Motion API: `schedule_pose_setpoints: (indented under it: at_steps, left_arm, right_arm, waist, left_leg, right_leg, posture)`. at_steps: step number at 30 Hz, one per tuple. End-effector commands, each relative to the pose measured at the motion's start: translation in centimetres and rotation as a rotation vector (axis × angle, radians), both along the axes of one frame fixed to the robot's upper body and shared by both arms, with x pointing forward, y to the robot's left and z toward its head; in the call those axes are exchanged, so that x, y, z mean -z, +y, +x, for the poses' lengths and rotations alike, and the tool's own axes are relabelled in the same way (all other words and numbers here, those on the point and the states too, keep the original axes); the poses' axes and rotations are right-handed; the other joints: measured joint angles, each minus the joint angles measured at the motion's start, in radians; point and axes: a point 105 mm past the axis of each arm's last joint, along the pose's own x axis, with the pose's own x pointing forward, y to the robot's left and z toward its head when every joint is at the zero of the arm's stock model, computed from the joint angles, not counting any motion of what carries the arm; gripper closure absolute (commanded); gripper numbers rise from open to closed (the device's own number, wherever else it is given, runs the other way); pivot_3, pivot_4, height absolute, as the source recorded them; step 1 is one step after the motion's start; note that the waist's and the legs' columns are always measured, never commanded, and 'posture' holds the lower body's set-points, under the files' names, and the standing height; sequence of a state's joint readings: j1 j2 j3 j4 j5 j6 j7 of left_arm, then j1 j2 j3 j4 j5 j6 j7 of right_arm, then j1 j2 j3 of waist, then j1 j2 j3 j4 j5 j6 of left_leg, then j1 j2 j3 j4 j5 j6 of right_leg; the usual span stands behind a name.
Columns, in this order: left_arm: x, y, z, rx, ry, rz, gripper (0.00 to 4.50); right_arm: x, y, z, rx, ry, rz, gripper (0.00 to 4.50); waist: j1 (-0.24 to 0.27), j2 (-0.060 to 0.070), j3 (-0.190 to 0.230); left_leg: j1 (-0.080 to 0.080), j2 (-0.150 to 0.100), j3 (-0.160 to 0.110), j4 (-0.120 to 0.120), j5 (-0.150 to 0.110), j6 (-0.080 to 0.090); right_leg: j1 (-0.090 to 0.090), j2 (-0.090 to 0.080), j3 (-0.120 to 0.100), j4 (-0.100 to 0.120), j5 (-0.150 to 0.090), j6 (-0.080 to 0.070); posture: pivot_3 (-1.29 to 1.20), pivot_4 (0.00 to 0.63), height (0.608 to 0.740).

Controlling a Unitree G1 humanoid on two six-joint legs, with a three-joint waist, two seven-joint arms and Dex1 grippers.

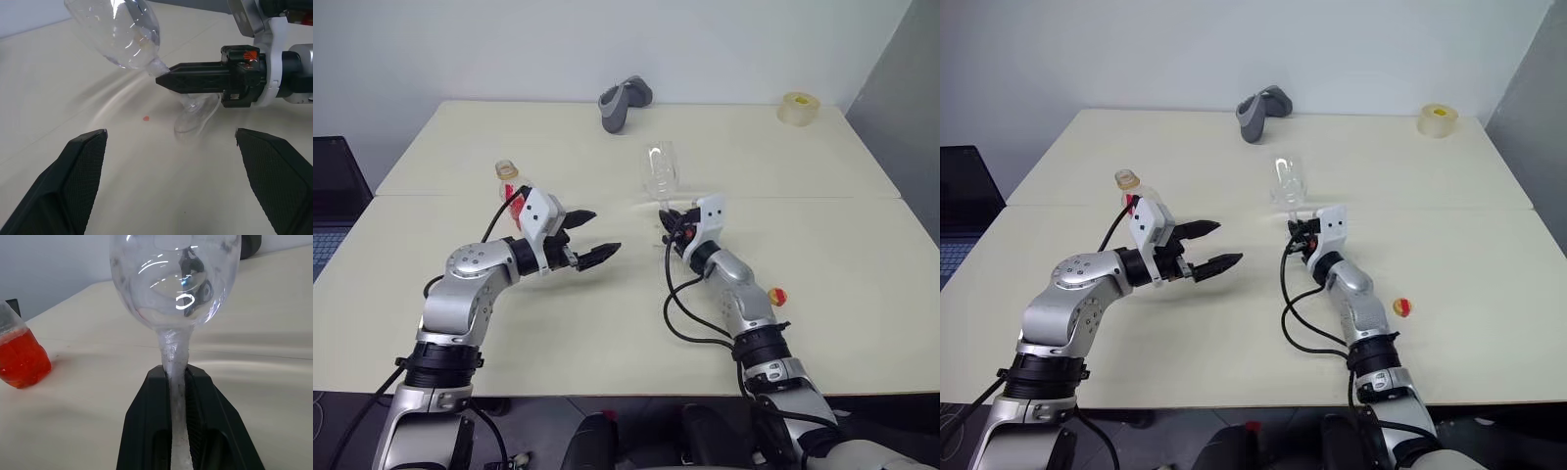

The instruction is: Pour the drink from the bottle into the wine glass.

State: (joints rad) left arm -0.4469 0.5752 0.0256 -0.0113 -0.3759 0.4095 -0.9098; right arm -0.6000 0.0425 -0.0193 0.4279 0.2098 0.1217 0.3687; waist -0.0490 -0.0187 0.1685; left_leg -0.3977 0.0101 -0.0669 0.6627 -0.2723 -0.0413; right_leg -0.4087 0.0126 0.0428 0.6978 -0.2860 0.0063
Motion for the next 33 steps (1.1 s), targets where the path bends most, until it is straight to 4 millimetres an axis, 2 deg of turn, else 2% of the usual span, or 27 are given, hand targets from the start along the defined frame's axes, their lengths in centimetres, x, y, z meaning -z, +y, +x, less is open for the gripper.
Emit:
schedule_pose_setpoints:
  at_steps: [1, 6, 12, 29, 33]
  left_arm:
    - [-1.5, -0.8, -0.3, 0.044, -0.059, -0.002, 0.0]
    - [-1.3, -0.7, -0.6, 0.053, -0.046, -0.006, 0.0]
    - [-1.2, -0.2, -0.8, 0.053, -0.036, 0.002, 0.0]
    - [-0.4, -0.8, -2.3, 0.138, 0.028, 0.009, 0.0]
    - [-0.2, -1.0, -3.4, 0.198, 0.079, -0.008, 0.0]
  right_arm:
    - [-1.0, -0.1, -0.5, -0.022, -0.048, 0.021, 4.38]
    - [-1.0, -0.2, -0.8, -0.033, -0.066, 0.016, 4.38]
    - [-0.8, -0.6, -2.2, -0.071, -0.129, -0.039, 4.38]
    - [1.9, -1.3, -6.2, -0.174, -0.145, -0.16, 4.38]
    - [2.7, -2.3, -7.2, -0.175, -0.125, -0.177, 4.38]
  waist:
    - [0.0, 0.0, 0.0]
    - [0.0, 0.0, 0.0]
    - [0.0, 0.0, 0.0]
    - [0.005, 0.0, 0.0]
    - [0.01, 0.0, 0.0]
  left_leg:
    - [0.0, 0.0, 0.0, 0.0, 0.0, 0.0]
    - [0.0, 0.0, 0.0, 0.0, 0.0, 0.0]
    - [0.0, 0.0, 0.0, 0.0, 0.0, 0.0]
    - [0.001, 0.0, 0.0, 0.0, 0.0, 0.0]
    - [0.001, 0.0, 0.0, 0.0, 0.0, 0.0]
  right_leg:
    - [0.0, 0.0, 0.0, 0.0, 0.0, 0.0]
    - [0.0, 0.0, 0.0, 0.0, 0.0, 0.0]
    - [0.0, 0.0, 0.0, 0.0, 0.0, 0.0]
    - [0.001, 0.0, 0.0, -0.001, 0.0, 0.0]
    - [0.002, 0.0, 0.0, -0.001, 0.0, 0.0]
  posture:
    - [0.0, 0.15, 0.74]
    - [0.0, 0.15, 0.74]
    - [0.0, 0.15, 0.74]
    - [0.0, 0.15, 0.74]
    - [0.0, 0.15, 0.74]
